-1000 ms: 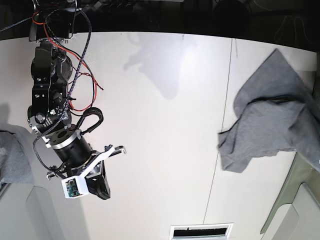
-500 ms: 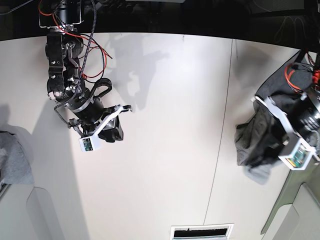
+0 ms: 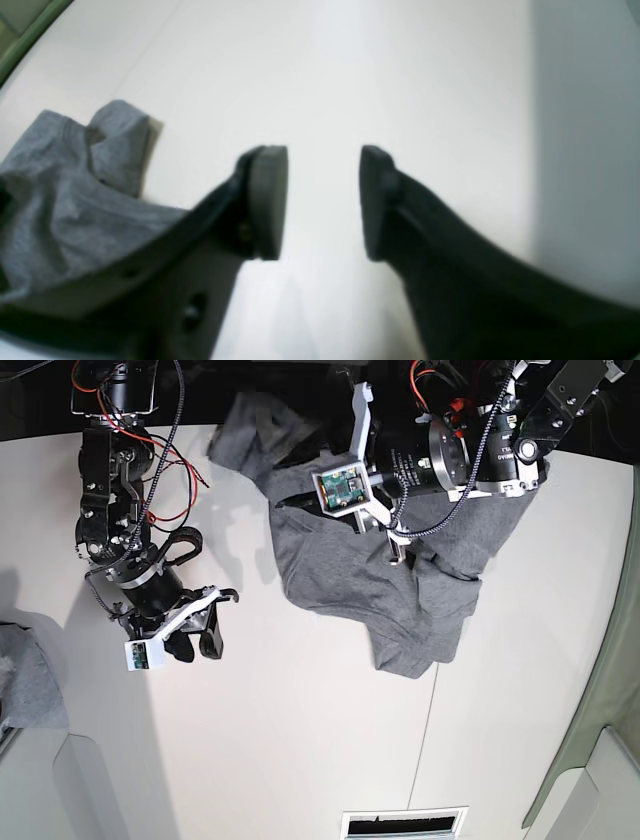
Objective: Layout the t-shirt on the table in an organized manner, then fold the t-shirt properly
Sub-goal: 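Lay the shirt down and grasp its edge with both grippers, then pull the shirt apart, right gripper dragging fabric away from left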
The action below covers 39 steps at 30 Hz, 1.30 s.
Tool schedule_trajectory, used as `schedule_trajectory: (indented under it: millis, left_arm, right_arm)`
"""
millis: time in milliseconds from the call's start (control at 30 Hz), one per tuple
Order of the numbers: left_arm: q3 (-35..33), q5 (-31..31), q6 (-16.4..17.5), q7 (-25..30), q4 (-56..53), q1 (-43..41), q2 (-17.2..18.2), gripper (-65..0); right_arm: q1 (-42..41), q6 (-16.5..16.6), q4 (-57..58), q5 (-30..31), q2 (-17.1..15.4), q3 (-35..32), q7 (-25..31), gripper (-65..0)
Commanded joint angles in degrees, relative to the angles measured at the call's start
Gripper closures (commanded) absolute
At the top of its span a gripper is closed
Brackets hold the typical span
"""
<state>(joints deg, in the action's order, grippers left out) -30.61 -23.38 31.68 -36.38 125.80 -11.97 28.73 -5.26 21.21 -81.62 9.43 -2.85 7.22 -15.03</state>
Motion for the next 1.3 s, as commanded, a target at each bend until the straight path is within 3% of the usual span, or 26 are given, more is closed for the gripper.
schedule_trajectory:
  millis: [0, 67, 267, 433, 533, 767, 800, 867, 1000, 1133, 1267]
  left_arm:
    - [0.5, -0.8, -0.6, 1.5, 0.9, 0.5, 0.3, -24.6]
    - [1.3, -1.2, -0.6, 1.5, 0.9, 0.5, 0.3, -24.6]
    - [3.9, -1.4, -1.3, 1.4, 0.9, 0.5, 0.3, -24.6]
    - [10.5, 2.3, -8.9, 1.4, 0.9, 0.5, 0.3, -24.6]
    - [15.7, 3.8, -12.1, 1.4, 0.4, 0.5, 0.3, -24.6]
    - [24.1, 4.3, -13.3, 2.1, -12.0, 0.6, 0.3, -24.6]
    - [24.4, 4.3, -13.3, 3.1, -14.3, 0.6, 0.3, -24.6]
    - [24.4, 4.3, -13.2, 5.2, -19.0, 1.2, 0.3, -24.6]
    - [24.4, 3.8, -13.3, 6.6, -26.2, 3.8, 0.3, -24.6]
    - [24.4, 2.4, -13.3, 6.6, -29.0, 6.4, 0.3, -24.6]
    - [24.4, 2.3, -13.3, 6.6, -29.0, 9.4, 0.3, -24.5]
  right_arm:
    - [-1.0, 0.0, -1.1, 0.8, -0.1, 0.3, 1.7, -27.9]
    - [-1.0, 0.0, -1.0, 2.3, -0.1, 0.3, 1.7, -31.4]
    - [-1.0, 0.3, 1.5, 4.3, 2.4, -0.5, 1.5, -33.1]
    - [-2.0, 0.7, 9.9, 4.3, 3.4, -5.9, 1.8, -40.6]
    - [-3.7, 1.4, 16.2, 4.3, 3.5, -10.4, 3.1, -40.8]
    - [-5.4, 7.9, 22.3, 4.3, 6.3, -13.7, 3.5, -40.5]
    - [-5.6, 8.0, 22.3, 4.3, 6.8, -13.7, 3.5, -39.4]
    - [-6.0, 8.0, 22.2, 3.9, 7.5, -13.7, 4.0, -31.4]
    - [-6.6, 9.2, 22.2, 0.3, 8.5, -13.7, 9.1, -1.5]
    - [-7.3, 9.3, 21.7, -3.9, 8.7, -13.7, 15.1, 0.0]
    - [-9.7, 9.2, 18.8, -9.0, 8.2, -12.9, 15.0, 0.0]
